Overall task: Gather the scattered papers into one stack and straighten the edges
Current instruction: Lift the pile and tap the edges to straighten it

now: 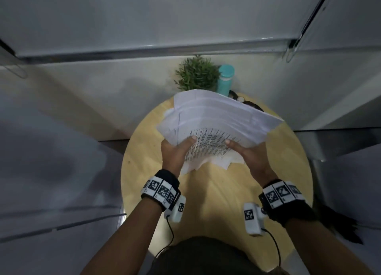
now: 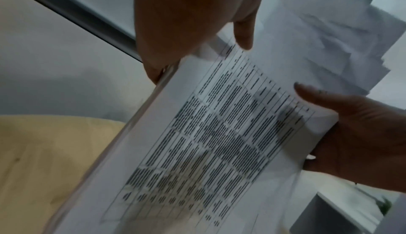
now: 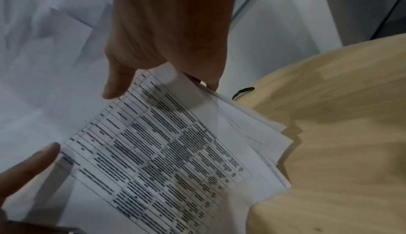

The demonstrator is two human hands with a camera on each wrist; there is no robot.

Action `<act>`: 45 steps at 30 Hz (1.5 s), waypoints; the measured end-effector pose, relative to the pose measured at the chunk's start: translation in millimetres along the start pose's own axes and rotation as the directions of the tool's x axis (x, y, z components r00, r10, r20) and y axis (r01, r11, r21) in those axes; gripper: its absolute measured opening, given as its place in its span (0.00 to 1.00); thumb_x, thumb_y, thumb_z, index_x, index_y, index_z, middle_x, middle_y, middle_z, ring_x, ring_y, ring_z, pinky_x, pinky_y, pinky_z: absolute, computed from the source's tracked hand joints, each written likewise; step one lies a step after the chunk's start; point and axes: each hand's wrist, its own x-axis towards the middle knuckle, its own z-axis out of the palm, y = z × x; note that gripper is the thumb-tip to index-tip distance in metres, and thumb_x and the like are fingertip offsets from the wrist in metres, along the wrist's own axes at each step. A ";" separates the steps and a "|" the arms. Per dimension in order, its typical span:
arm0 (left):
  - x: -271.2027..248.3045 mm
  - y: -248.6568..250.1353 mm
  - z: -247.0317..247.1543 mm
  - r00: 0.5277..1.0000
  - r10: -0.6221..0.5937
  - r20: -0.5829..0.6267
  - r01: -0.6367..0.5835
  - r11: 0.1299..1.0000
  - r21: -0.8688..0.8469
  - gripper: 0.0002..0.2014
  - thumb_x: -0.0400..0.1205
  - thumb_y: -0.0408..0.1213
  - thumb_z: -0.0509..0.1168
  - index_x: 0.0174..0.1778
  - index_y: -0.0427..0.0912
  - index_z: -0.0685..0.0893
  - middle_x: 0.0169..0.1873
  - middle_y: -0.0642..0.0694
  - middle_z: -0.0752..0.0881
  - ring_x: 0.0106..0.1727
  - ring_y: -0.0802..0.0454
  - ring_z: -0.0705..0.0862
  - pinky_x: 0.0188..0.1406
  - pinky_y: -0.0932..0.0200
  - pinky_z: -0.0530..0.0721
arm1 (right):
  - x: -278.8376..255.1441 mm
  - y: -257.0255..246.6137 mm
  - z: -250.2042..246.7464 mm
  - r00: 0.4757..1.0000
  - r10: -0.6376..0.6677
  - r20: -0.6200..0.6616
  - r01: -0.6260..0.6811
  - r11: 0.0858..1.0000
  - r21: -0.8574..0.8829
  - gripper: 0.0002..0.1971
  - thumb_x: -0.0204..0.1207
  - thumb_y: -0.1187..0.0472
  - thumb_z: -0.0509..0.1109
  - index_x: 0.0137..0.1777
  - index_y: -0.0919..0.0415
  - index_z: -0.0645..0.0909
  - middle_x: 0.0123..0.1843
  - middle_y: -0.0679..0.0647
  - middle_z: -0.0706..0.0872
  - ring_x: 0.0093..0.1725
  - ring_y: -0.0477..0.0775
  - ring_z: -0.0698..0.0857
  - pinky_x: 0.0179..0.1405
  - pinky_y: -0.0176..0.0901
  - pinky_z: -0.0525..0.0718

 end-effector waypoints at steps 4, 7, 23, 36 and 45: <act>3.2 12.3 3.9 0.999 0.035 -0.035 -0.037 0.996 -0.077 0.12 0.73 0.32 0.78 0.51 0.46 0.88 0.45 0.51 0.93 0.51 0.52 0.91 0.50 0.54 0.90 | 4.3 -12.8 6.9 0.998 -0.046 -0.041 0.049 0.996 0.073 0.17 0.67 0.70 0.80 0.52 0.50 0.89 0.53 0.51 0.93 0.55 0.54 0.91 0.56 0.49 0.88; 13.3 10.4 0.0 0.999 0.002 -0.047 -0.003 1.000 -0.015 0.15 0.71 0.32 0.80 0.52 0.46 0.87 0.45 0.51 0.93 0.50 0.54 0.92 0.50 0.54 0.90 | 20.0 -8.2 6.0 0.996 0.027 -0.079 -0.025 0.999 0.025 0.21 0.62 0.67 0.84 0.56 0.60 0.87 0.52 0.54 0.92 0.54 0.55 0.91 0.53 0.49 0.89; -9.7 27.3 9.1 1.000 0.010 -0.021 -0.010 1.000 -0.004 0.23 0.71 0.35 0.81 0.60 0.44 0.84 0.51 0.52 0.91 0.55 0.58 0.90 0.62 0.52 0.87 | -12.1 -16.2 3.6 0.974 -0.111 -0.197 0.121 0.992 0.040 0.16 0.68 0.65 0.80 0.51 0.46 0.88 0.48 0.41 0.93 0.51 0.43 0.91 0.48 0.36 0.88; -14.0 42.2 26.9 0.979 -0.014 -0.206 -0.024 0.983 -0.181 0.29 0.70 0.58 0.76 0.58 0.38 0.85 0.57 0.39 0.89 0.60 0.41 0.87 0.61 0.36 0.85 | -4.4 -32.1 16.7 0.965 0.019 -0.260 0.024 0.987 0.158 0.21 0.75 0.50 0.74 0.60 0.64 0.84 0.55 0.61 0.91 0.54 0.59 0.91 0.52 0.52 0.89; -4.6 39.6 35.6 0.951 -0.058 -0.302 0.002 0.983 -0.182 0.30 0.63 0.59 0.77 0.53 0.44 0.81 0.54 0.46 0.87 0.56 0.46 0.88 0.59 0.41 0.87 | 0.4 -39.8 28.5 0.937 0.025 -0.348 0.012 0.995 0.103 0.20 0.70 0.48 0.78 0.58 0.57 0.85 0.52 0.51 0.92 0.50 0.49 0.91 0.53 0.51 0.90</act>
